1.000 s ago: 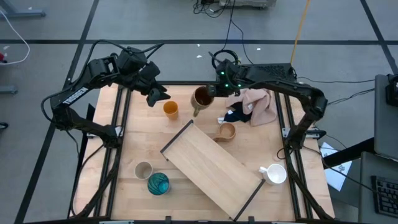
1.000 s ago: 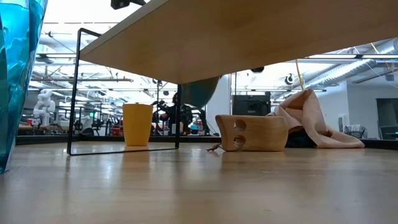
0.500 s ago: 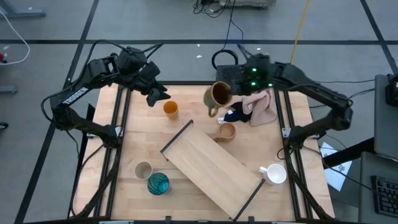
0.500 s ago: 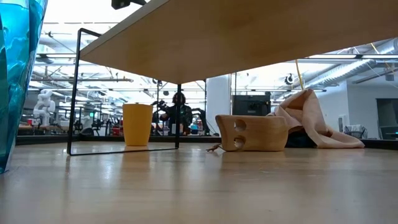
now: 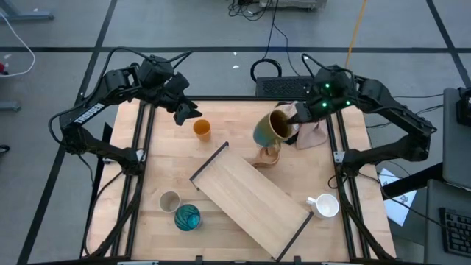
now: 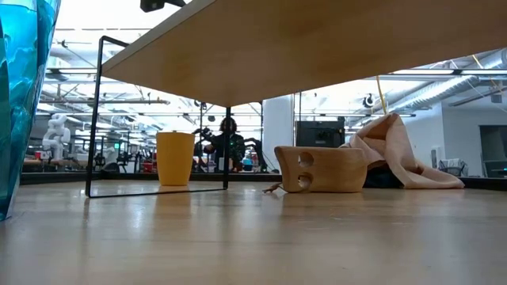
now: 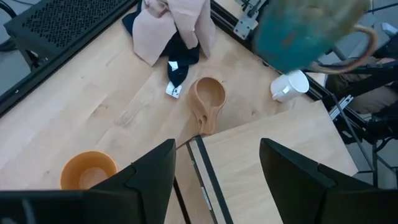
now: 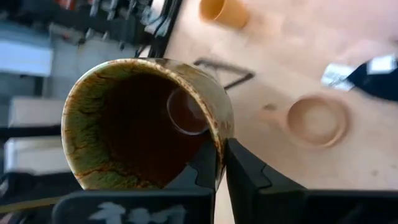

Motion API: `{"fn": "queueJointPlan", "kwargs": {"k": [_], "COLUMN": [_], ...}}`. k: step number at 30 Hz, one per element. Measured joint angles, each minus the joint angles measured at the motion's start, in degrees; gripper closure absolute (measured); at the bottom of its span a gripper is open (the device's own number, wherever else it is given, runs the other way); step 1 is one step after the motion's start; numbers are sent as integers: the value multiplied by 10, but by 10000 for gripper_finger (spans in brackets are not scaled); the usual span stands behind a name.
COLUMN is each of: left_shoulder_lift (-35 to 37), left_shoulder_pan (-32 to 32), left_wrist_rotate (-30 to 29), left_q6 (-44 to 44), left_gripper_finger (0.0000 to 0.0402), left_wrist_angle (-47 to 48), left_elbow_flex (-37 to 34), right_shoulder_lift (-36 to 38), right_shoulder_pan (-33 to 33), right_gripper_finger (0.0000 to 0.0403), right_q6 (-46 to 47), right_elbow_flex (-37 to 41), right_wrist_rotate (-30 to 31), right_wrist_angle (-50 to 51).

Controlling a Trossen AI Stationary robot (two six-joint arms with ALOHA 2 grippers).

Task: Stack small to large cups/mugs on shelf
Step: Put the green mug on the shelf

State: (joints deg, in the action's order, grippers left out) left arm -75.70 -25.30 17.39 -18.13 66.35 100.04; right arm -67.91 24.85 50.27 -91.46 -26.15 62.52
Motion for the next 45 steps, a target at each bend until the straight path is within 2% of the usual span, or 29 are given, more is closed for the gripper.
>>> {"fn": "queueJointPlan", "kwargs": {"k": [4,12,23,30,45], "left_shoulder_lift": [0,0,0,0,0], "left_shoulder_pan": [0,0,3,3,3], "left_wrist_rotate": [0,6,8,16,22], "left_q6": [-6,-15,-17,-17,-15], "left_gripper_finger": [167,167,167,167,167], "left_wrist_angle": [0,4,4,4,4], "left_elbow_flex": [0,0,0,0,0], "right_shoulder_lift": [2,2,-24,-53,-74], "right_shoulder_pan": [-22,-102,-221,-285,-342], "right_gripper_finger": [397,397,397,397,397], "right_q6": [0,-21,-102,-177,-210], "right_elbow_flex": [0,0,-1,-1,-1], "right_wrist_rotate": [-50,-72,-35,4,70], "right_wrist_angle": [32,64,71,141,141]}}
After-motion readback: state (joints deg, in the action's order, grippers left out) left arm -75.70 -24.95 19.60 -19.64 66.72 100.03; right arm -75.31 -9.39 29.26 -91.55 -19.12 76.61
